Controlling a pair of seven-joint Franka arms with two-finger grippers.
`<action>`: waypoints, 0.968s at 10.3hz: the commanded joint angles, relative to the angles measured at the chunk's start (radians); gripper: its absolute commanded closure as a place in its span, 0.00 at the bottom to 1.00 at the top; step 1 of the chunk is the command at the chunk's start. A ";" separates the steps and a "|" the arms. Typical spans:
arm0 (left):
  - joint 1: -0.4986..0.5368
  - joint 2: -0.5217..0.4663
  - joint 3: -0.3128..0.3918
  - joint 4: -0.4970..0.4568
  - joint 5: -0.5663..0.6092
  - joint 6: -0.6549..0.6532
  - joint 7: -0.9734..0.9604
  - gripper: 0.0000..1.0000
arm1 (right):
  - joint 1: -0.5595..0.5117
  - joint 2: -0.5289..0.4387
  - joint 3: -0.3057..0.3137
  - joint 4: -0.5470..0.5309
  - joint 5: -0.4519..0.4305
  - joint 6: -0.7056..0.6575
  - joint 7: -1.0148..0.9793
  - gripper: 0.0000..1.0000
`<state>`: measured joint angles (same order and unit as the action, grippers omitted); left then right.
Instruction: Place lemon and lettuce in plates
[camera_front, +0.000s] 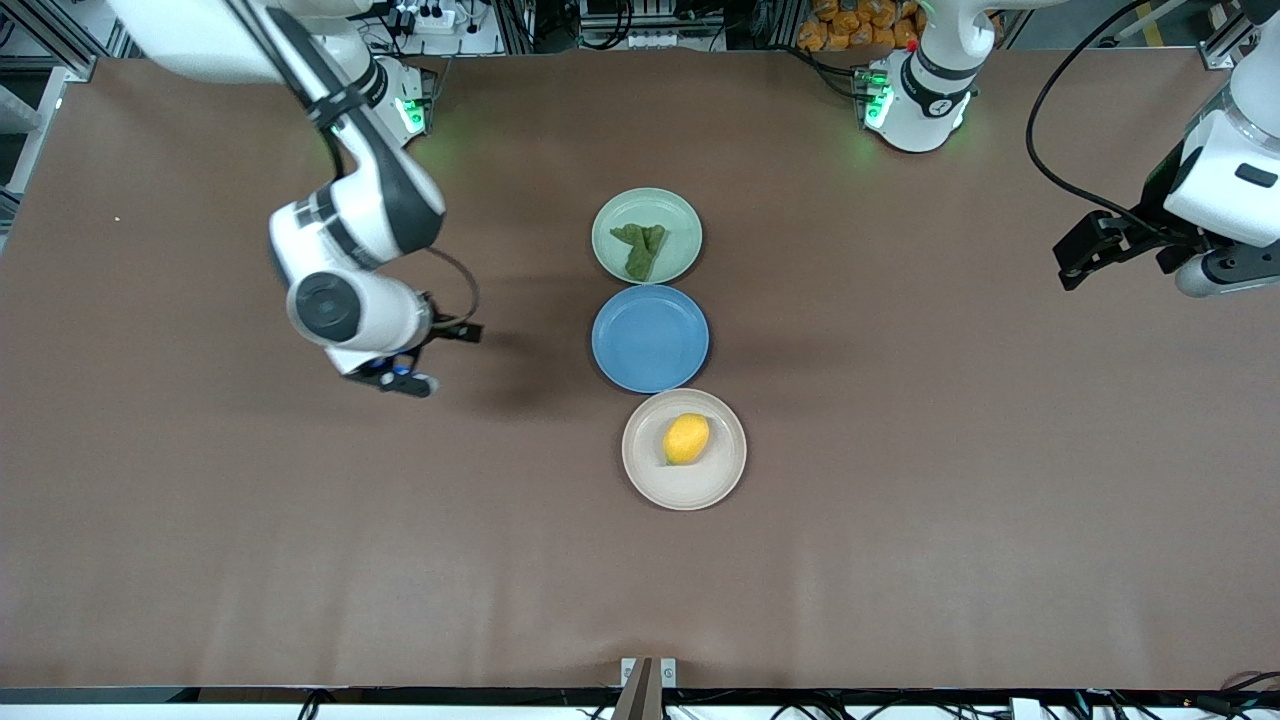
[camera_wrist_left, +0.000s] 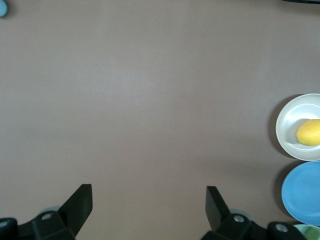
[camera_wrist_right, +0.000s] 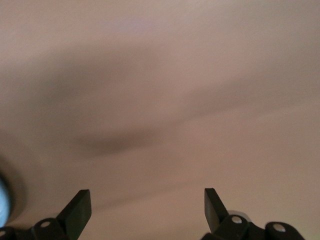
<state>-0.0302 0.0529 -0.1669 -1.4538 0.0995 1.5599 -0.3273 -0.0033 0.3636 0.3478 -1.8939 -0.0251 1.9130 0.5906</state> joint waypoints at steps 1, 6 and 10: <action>0.007 -0.022 0.000 -0.010 -0.047 -0.001 0.017 0.00 | 0.000 -0.043 -0.138 -0.005 -0.010 -0.006 -0.192 0.00; 0.012 -0.025 -0.003 -0.010 -0.058 -0.003 0.049 0.00 | -0.006 -0.080 -0.341 0.042 -0.013 -0.006 -0.493 0.00; 0.010 -0.028 -0.003 -0.011 -0.064 0.012 0.168 0.00 | -0.006 -0.184 -0.374 0.068 -0.013 -0.009 -0.515 0.00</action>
<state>-0.0284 0.0413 -0.1676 -1.4533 0.0644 1.5615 -0.1945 -0.0141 0.2378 -0.0192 -1.8217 -0.0272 1.9143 0.0862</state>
